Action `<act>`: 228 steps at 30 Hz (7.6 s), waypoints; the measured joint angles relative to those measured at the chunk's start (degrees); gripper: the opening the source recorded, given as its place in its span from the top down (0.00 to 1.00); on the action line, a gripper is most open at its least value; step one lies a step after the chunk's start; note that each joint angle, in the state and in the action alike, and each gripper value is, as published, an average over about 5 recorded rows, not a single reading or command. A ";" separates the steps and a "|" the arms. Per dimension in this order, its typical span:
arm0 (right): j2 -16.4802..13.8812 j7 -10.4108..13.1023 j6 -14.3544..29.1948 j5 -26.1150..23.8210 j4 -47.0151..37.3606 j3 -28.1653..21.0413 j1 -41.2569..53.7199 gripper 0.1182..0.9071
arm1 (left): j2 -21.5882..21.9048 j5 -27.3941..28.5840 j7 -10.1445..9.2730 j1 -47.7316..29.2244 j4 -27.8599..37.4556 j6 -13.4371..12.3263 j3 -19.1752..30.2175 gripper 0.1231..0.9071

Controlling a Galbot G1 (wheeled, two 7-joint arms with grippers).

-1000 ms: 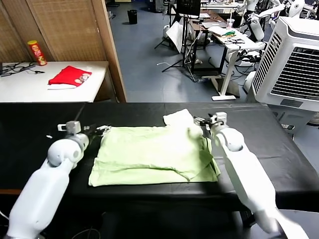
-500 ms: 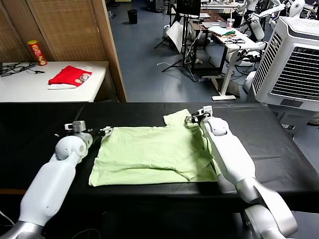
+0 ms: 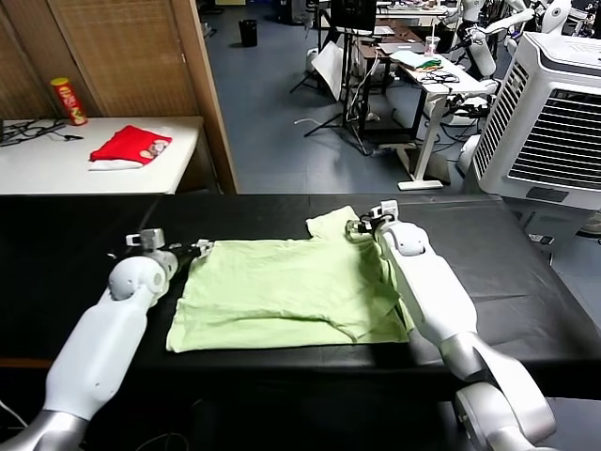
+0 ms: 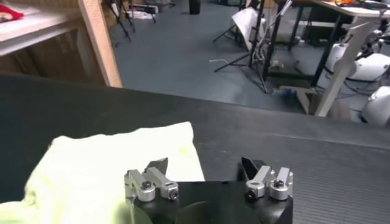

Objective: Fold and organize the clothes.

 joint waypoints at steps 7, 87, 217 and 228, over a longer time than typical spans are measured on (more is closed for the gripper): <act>0.29 1.85 3.45 -1.68 0.75 1.55 -1.12 0.98 | -0.13 0.90 0.78 0.56 -0.24 -0.47 -0.20 0.93; -14.50 12.15 -7.33 5.81 62.99 12.32 -41.85 0.14 | -0.73 2.06 -4.61 43.69 -45.00 2.13 -24.83 0.14; -5.25 15.00 0.18 -4.04 71.51 18.83 -54.45 0.14 | -10.90 15.78 0.72 41.08 -35.68 -8.96 -20.73 0.16; -5.02 15.02 0.10 -3.98 73.20 19.46 -55.75 0.14 | -14.80 18.83 1.52 42.70 -35.07 -10.47 -19.87 0.51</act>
